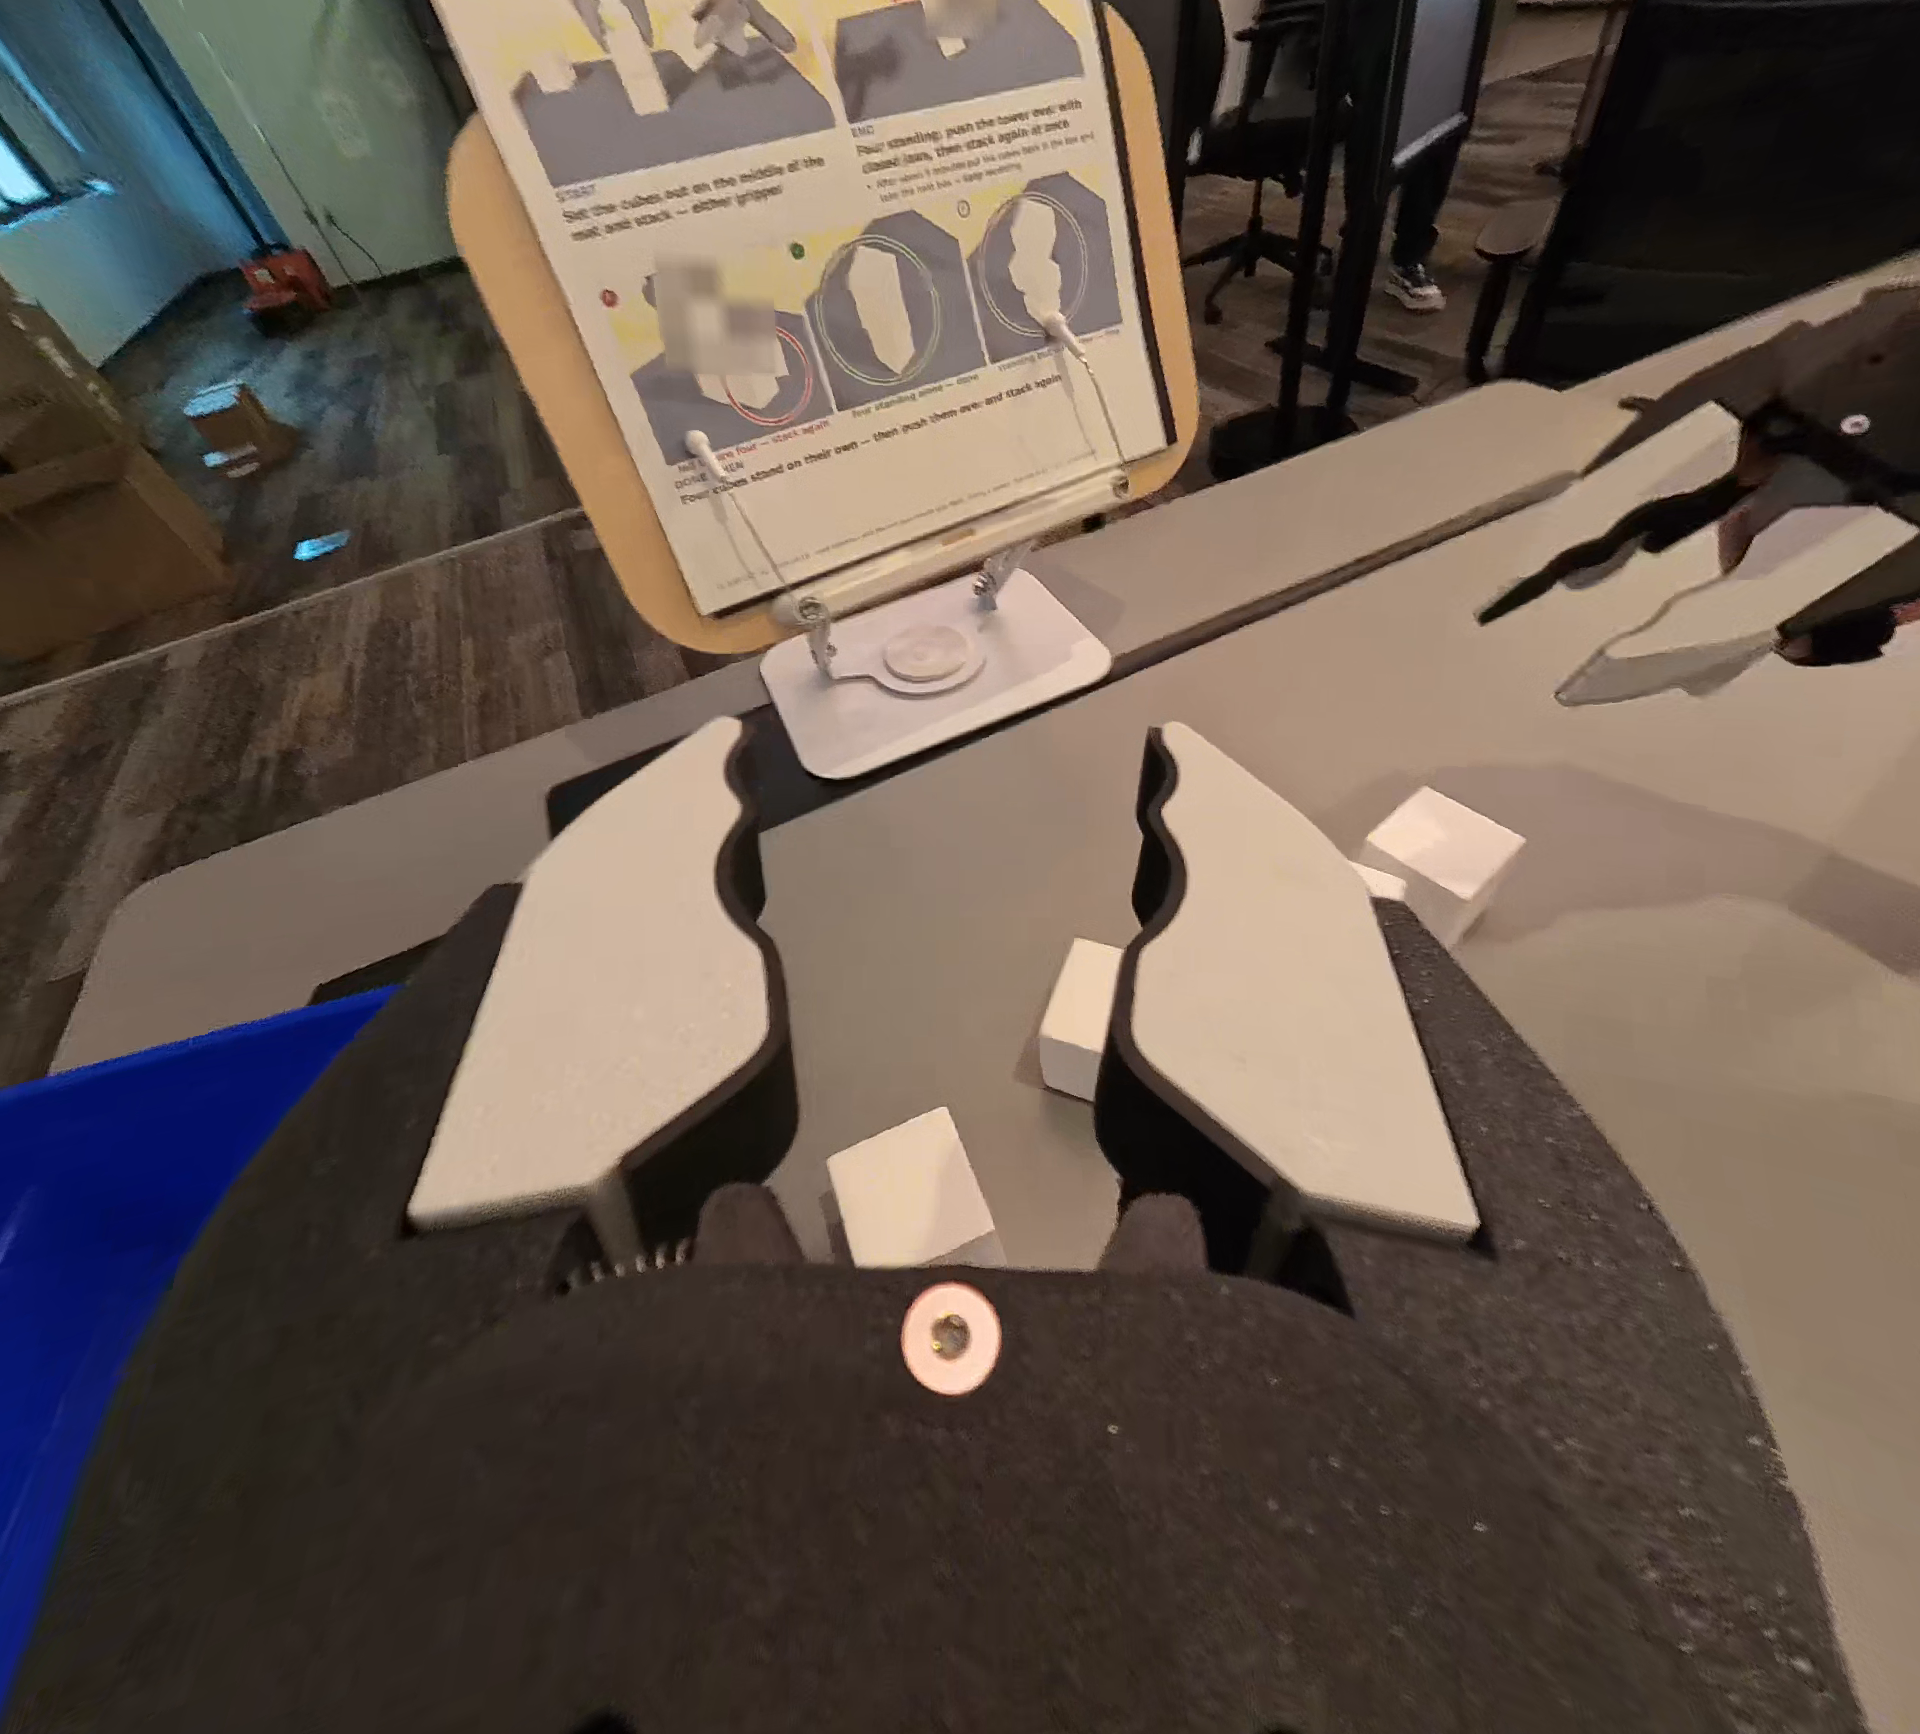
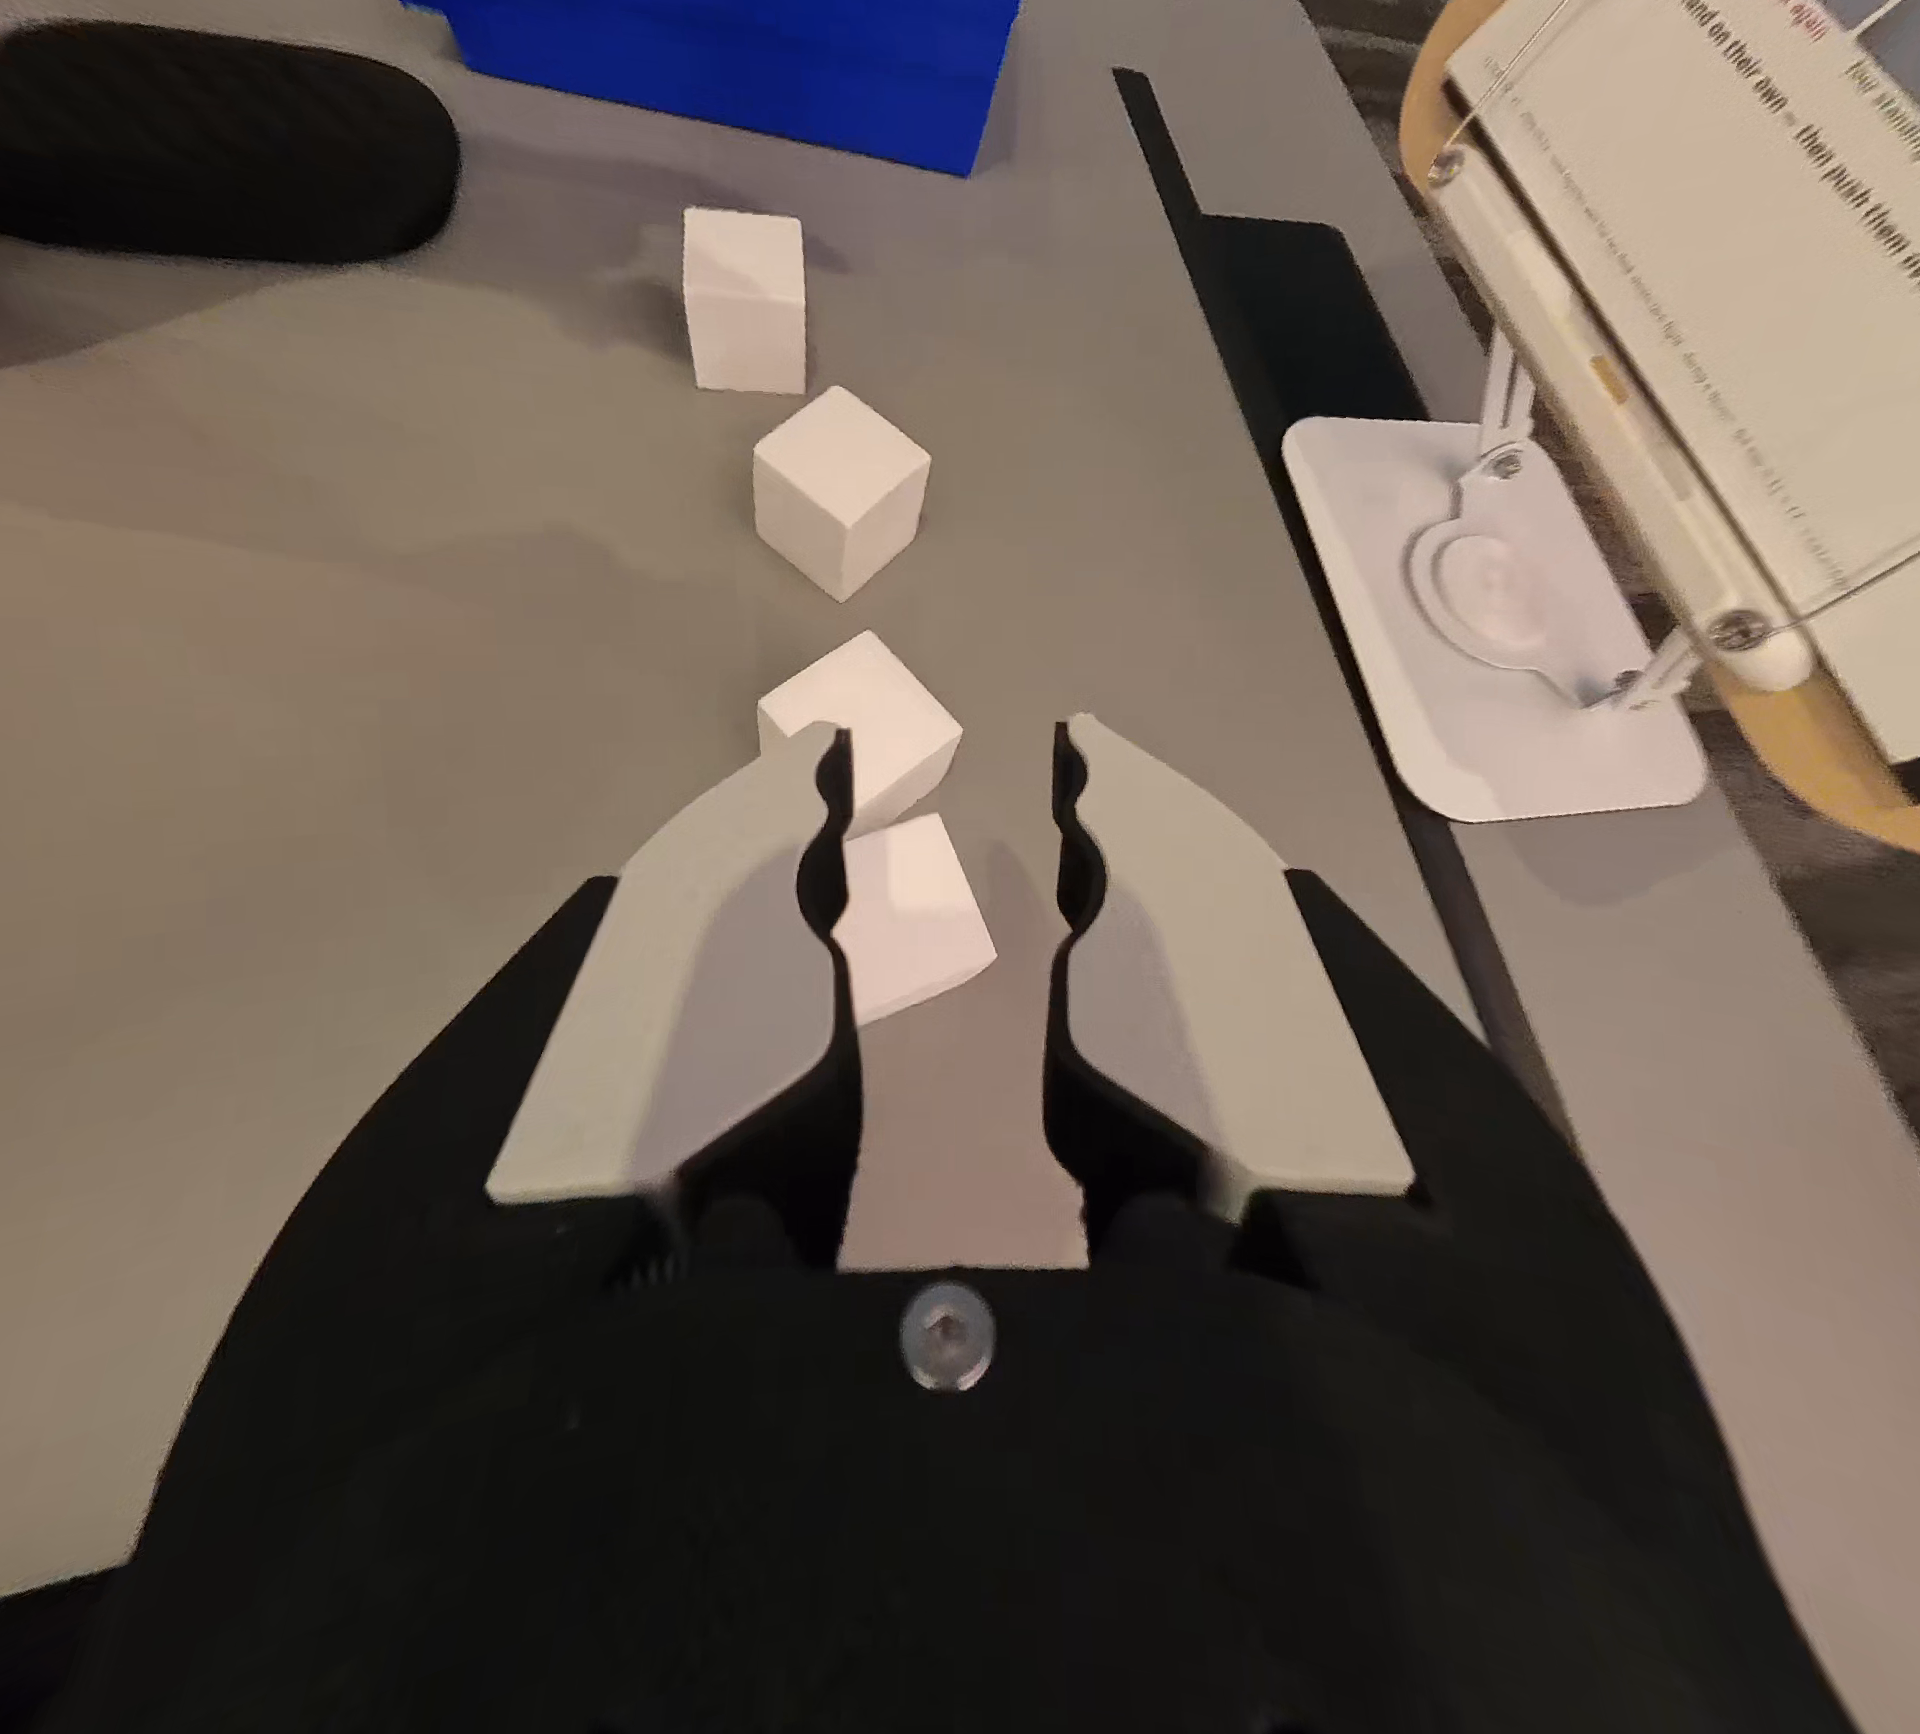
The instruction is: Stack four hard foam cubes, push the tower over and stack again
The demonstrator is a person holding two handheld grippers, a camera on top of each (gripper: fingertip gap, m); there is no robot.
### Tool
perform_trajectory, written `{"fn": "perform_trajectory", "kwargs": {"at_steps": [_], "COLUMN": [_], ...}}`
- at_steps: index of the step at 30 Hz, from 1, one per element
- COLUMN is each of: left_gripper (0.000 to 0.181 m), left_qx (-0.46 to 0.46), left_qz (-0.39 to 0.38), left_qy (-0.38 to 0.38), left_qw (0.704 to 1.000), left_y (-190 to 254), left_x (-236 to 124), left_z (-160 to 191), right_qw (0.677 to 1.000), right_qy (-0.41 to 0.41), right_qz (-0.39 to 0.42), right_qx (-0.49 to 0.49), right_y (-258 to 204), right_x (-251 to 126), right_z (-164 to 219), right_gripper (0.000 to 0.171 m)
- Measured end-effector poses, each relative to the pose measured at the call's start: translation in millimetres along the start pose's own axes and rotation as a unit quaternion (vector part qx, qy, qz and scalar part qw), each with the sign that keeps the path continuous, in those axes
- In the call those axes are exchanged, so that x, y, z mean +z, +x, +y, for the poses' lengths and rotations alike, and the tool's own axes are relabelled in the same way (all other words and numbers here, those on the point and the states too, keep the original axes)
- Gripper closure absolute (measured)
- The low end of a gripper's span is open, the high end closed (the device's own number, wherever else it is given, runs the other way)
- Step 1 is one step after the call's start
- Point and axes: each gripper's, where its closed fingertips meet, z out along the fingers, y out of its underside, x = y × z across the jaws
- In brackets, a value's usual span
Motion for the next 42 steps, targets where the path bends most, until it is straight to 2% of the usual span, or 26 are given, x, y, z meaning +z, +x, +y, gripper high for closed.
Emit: {"fn": "perform_trajectory", "kwargs": {"at_steps": [2, 4, 6, 8, 11, 14, 21, 24, 31, 35, 37, 39, 42], "left_gripper": [0.112, 0.117, 0.122, 0.126, 0.121, 0.119, 0.115, 0.108, 0.098, 0.106, 0.121, 0.122, 0.122], "left_qx": [-0.002, 0.003, 0.002, -0.018, -0.066, -0.09, -0.028, -0.038, -0.078, -0.083, -0.086, -0.088, -0.087], "left_qz": [-0.027, -0.053, -0.062, -0.055, -0.041, -0.049, -0.088, -0.082, -0.085, -0.074, -0.061, -0.055, -0.056], "left_qy": [0.031, 0.079, 0.108, 0.088, 0.022, -0.015, -0.169, -0.188, -0.201, -0.212, -0.215, -0.211, -0.197], "left_qw": [0.999, 0.995, 0.992, 0.994, 0.997, 0.995, 0.981, 0.978, 0.973, 0.971, 0.971, 0.972, 0.975], "left_y": [-4.0, -6.0, -5.1, -4.2, -3.3, -6.2, -6.7, -4.0, -8.6, -7.1, -4.5, -2.9, -3.6], "left_x": [-9.4, -22.2, -31.8, -32.5, -25.4, -15.5, 15.1, 23.6, 39.5, 50.0, 53.5, 54.0, 49.3], "left_z": [5.6, 21.4, 51.4, 91.9, 142.4, 166.7, 222.2, 229.6, 232.2, 234.3, 235.7, 235.0, 229.1], "right_qw": [0.998, 0.987, 0.969, 0.961, 0.969, 0.974, 0.985, 0.986, 0.986, 0.986, 0.986, 0.986, 0.986], "right_qy": [0.034, 0.119, 0.211, 0.244, 0.209, 0.17, 0.074, 0.048, -0.011, -0.034, -0.045, -0.052, -0.054], "right_qz": [-0.038, -0.095, -0.116, -0.124, -0.125, -0.134, -0.125, -0.136, -0.151, -0.15, -0.149, -0.151, -0.149], "right_qx": [0.034, 0.061, 0.06, 0.047, 0.047, 0.06, 0.09, 0.088, 0.068, 0.064, 0.06, 0.055, 0.056], "right_y": [0.5, -5.0, -3.5, -4.1, -1.8, -1.6, -0.5, -8.0, -20.1, -20.6, -21.7, -22.3, -19.4], "right_x": [0.4, -10.1, -29.8, -42.4, -39.8, -27.0, 14.0, 25.0, 48.4, 57.5, 59.0, 59.2, 52.5], "right_z": [5.0, -7.5, -23.1, -22.9, 0.2, 27.1, 77.5, 84.1, 98.8, 108.9, 113.6, 116.7, 117.5], "right_gripper": [0.121, 0.114, 0.114, 0.11, 0.108, 0.104, 0.086, 0.079, 0.08, 0.09, 0.102, 0.113, 0.114]}}
